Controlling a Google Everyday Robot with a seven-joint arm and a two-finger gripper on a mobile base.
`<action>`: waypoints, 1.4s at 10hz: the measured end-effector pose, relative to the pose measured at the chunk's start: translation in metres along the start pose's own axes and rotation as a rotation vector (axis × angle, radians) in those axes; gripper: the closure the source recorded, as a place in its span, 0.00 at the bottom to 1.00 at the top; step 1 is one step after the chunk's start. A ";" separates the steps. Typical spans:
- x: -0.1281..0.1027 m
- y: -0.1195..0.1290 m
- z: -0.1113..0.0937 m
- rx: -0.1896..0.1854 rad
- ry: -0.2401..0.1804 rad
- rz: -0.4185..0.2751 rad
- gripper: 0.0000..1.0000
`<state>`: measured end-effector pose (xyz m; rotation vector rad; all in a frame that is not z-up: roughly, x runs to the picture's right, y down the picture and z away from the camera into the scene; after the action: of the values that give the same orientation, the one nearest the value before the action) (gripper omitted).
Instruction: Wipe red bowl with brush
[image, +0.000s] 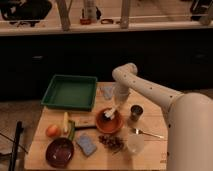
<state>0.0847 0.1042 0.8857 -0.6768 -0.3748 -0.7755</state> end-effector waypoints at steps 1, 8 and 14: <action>-0.011 -0.013 -0.001 0.012 0.001 -0.031 1.00; -0.061 0.008 -0.006 0.024 -0.020 -0.129 1.00; -0.011 0.044 -0.004 -0.039 0.021 -0.008 1.00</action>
<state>0.1099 0.1303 0.8585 -0.7039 -0.3443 -0.7985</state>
